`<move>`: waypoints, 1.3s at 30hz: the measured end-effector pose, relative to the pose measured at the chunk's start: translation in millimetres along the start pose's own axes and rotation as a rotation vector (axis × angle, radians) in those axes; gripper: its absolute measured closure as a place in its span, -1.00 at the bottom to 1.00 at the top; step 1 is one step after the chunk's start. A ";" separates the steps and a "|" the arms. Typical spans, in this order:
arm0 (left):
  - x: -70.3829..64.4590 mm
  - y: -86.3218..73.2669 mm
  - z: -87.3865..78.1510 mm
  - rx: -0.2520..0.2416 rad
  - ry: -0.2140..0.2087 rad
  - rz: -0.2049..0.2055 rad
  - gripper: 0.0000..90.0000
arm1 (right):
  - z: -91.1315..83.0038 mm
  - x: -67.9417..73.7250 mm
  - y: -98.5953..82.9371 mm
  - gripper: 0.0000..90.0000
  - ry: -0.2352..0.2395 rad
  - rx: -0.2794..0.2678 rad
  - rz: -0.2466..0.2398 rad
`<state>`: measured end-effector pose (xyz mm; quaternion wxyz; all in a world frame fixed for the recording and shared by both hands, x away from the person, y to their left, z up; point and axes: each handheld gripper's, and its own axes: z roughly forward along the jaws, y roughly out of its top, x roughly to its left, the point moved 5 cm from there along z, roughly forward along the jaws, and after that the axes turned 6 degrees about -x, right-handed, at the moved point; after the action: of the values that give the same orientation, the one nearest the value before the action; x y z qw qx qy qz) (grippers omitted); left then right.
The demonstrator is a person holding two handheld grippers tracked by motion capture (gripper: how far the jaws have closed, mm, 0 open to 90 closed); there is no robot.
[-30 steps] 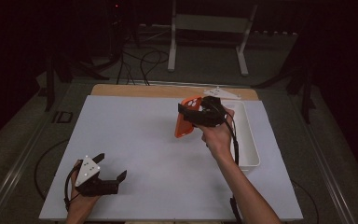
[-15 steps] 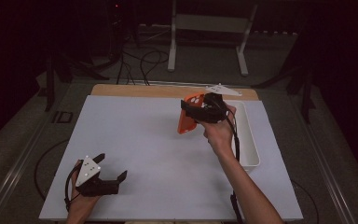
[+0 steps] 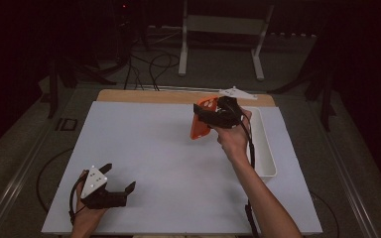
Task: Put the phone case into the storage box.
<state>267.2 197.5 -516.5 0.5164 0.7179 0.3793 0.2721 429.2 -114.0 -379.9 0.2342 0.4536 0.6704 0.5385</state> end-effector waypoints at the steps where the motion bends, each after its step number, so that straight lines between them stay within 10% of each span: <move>1: 0.0 0.0 0.0 0.000 0.000 0.000 -1.00 | 0.5 -0.5 0.5 -0.64 -0.001 -0.002 -0.003; 39: -0.4 -0.2 0.4 -0.001 0.004 0.003 -1.00 | 9.1 -21.4 14.6 -0.64 -0.060 -0.021 0.009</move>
<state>267.2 197.0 -516.8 0.5154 0.7177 0.3794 0.2745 451.9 -127.7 -372.8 0.2562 0.4701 0.6554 0.5328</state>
